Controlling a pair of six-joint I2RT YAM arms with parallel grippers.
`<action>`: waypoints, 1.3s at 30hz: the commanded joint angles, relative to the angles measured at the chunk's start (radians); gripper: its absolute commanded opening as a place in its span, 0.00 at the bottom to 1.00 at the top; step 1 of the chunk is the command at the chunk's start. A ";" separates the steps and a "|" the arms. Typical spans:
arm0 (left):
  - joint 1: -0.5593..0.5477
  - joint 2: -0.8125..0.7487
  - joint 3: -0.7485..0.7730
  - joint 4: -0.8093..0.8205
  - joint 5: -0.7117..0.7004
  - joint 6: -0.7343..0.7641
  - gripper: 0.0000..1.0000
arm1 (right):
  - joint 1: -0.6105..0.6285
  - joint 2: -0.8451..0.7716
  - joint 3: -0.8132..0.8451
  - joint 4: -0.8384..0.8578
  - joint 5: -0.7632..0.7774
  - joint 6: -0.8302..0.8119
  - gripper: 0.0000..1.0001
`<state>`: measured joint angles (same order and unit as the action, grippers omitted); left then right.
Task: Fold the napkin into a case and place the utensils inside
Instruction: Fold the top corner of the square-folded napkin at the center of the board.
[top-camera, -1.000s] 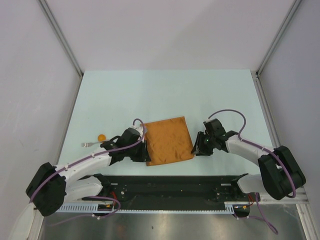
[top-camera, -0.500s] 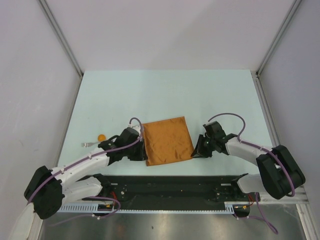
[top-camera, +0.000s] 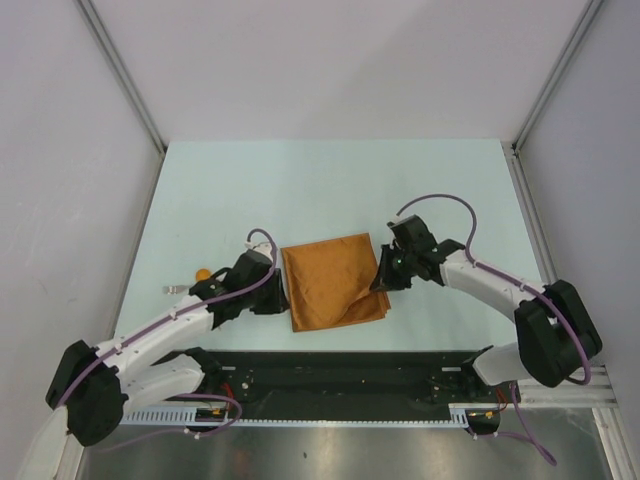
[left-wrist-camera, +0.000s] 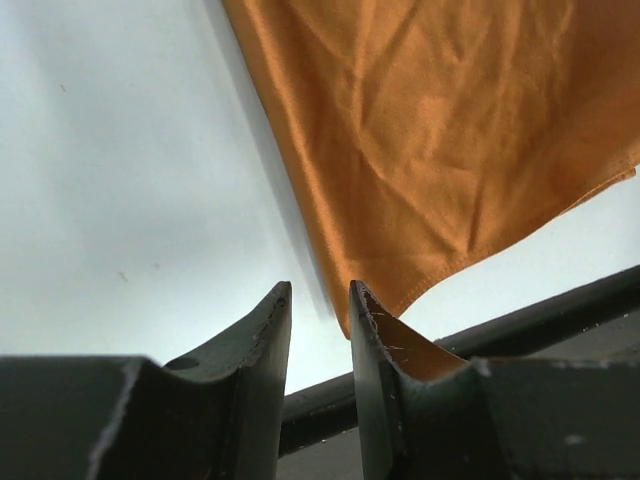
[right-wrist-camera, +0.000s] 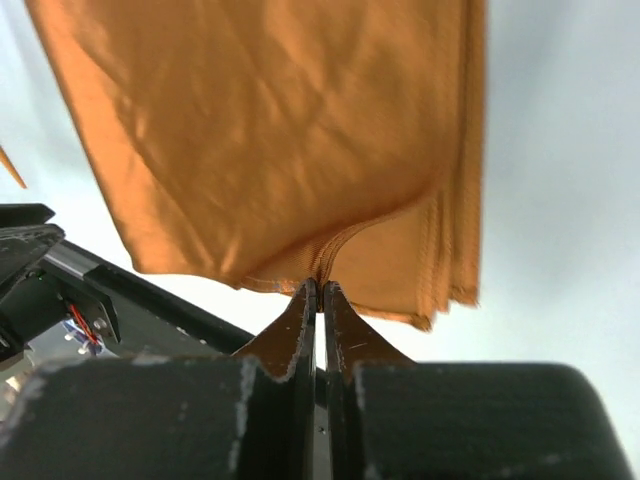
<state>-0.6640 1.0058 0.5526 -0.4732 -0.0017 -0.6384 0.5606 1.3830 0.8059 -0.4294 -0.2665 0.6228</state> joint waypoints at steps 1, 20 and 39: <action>0.039 -0.022 0.027 0.024 -0.032 -0.007 0.36 | 0.016 0.120 0.100 0.035 -0.075 -0.046 0.00; 0.155 0.048 -0.019 0.188 0.111 -0.007 0.24 | 0.078 0.812 0.808 0.184 -0.318 -0.091 0.00; 0.106 0.093 -0.115 0.265 0.195 -0.064 0.05 | 0.082 0.843 0.834 0.190 -0.342 -0.095 0.02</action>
<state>-0.5373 1.0981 0.4599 -0.2642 0.1516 -0.6605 0.6395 2.2520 1.6302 -0.2619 -0.5945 0.5407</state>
